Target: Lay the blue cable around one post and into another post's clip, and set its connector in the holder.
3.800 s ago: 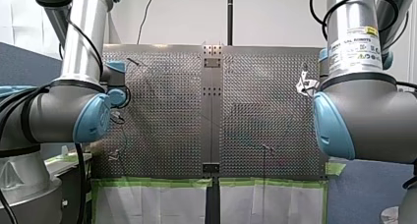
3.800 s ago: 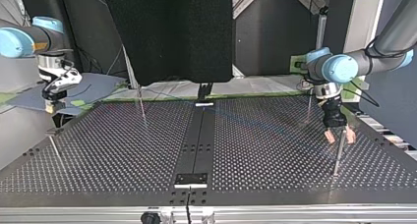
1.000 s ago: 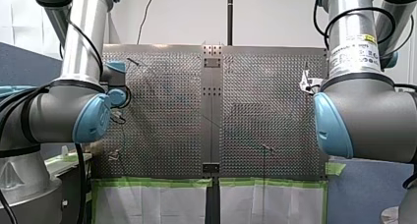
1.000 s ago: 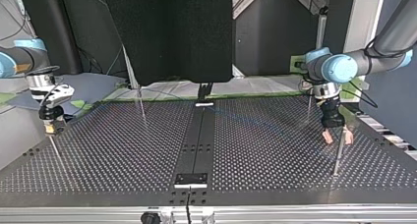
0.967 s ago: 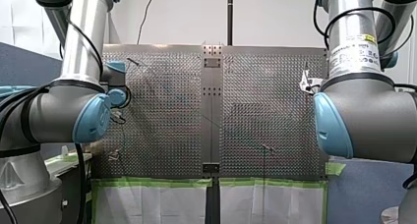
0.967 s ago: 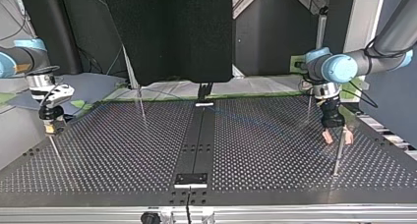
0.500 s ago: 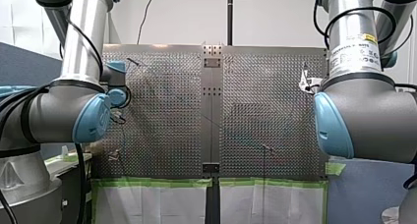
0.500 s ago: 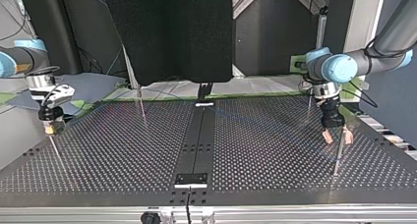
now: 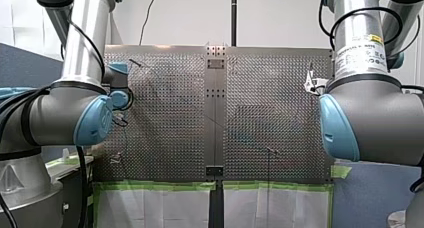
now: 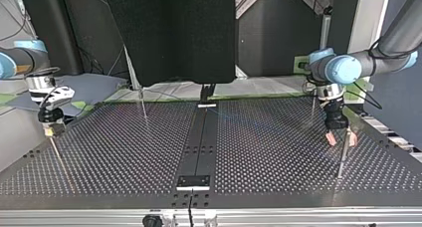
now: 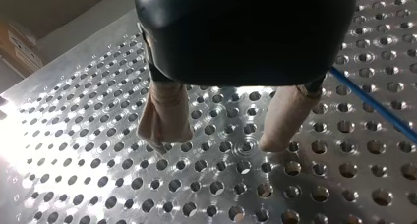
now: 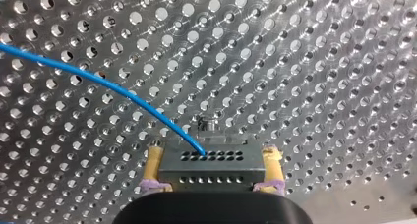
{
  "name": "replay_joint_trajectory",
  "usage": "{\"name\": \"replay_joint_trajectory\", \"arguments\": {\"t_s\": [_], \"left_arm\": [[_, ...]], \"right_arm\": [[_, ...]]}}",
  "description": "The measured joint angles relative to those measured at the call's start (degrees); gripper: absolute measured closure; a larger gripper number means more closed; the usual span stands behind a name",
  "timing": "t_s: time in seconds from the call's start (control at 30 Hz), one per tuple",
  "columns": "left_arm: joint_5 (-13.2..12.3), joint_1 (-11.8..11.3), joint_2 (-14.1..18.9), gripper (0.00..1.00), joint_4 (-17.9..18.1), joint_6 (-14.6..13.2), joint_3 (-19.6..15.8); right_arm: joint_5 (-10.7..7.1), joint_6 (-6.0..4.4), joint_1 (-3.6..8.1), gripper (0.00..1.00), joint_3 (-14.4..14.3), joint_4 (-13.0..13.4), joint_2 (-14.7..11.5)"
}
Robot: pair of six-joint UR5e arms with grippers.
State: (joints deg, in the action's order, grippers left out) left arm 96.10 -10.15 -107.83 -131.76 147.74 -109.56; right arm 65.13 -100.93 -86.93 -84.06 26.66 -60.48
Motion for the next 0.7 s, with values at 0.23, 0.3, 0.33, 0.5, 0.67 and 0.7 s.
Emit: {"name": "replay_joint_trajectory", "arguments": {"t_s": [0.23, 0.3, 0.33, 0.5, 0.67, 0.7], "left_arm": [[0.00, 0.05, 0.00, 0.02, 0.00, -0.01, 0.00], [0.00, 0.06, 0.00, 0.02, 0.00, -0.01, 0.01], [0.00, 0.06, 0.00, 0.02, 0.00, -0.01, 0.01], [0.00, 0.11, 0.02, 0.02, 0.00, -0.06, 0.00], [0.00, 0.11, 0.01, 0.02, 0.00, -0.09, 0.02], [0.00, 0.10, 0.02, 0.02, 0.00, -0.11, 0.02]], "right_arm": [[0.23, -1.02, -0.12, 1.00, 0.01, -0.03, 0.03], [0.20, -1.34, -0.20, 1.00, -0.15, -0.34, 0.17], [0.24, -1.50, -0.19, 1.00, -0.16, -0.29, 0.17], [0.32, -3.02, -0.22, 1.00, 0.00, 0.34, 0.04], [0.35, -4.90, -0.20, 1.00, -0.07, 1.16, 0.09], [0.35, -5.21, -0.19, 1.00, -0.07, 1.16, 0.09]]}}
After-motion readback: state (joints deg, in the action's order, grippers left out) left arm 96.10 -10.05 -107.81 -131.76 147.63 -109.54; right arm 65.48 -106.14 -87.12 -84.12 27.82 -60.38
